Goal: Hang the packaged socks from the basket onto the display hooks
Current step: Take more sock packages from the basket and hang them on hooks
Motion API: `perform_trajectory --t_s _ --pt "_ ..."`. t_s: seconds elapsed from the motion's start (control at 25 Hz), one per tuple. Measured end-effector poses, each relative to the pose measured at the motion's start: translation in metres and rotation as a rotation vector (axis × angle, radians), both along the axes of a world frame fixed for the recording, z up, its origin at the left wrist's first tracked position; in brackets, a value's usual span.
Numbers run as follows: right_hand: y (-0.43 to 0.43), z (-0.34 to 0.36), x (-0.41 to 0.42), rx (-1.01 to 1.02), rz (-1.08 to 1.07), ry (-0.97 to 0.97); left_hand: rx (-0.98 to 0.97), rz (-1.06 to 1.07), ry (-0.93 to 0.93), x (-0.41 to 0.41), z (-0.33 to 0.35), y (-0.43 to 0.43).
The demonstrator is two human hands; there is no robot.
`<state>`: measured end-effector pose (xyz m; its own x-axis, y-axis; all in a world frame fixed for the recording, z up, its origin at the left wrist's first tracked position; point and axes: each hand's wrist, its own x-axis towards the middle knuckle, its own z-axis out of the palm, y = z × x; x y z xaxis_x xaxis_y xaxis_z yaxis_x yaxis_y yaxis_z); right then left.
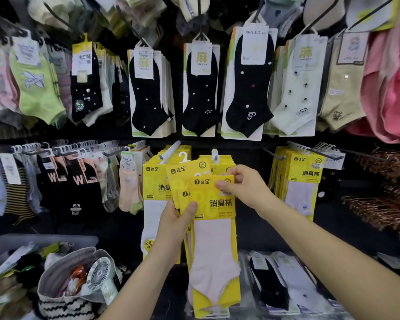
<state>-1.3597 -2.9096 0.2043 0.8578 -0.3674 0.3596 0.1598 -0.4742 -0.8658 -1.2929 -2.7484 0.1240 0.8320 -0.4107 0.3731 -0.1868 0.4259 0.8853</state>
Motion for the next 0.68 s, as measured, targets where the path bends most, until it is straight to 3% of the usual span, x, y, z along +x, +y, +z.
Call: perform_trajectory --t_s 0.24,0.48,0.68 --pt "-0.002 0.01 -0.004 -0.286 0.049 0.023 0.092 0.14 -0.088 0.004 -0.006 -0.005" --pt "-0.004 0.007 0.006 -0.338 -0.043 0.036 0.115 0.114 -0.075 0.005 -0.011 -0.005" --pt "-0.01 0.022 0.023 -0.34 -0.191 -0.015 0.059 0.221 -0.016 0.009 -0.008 0.004"
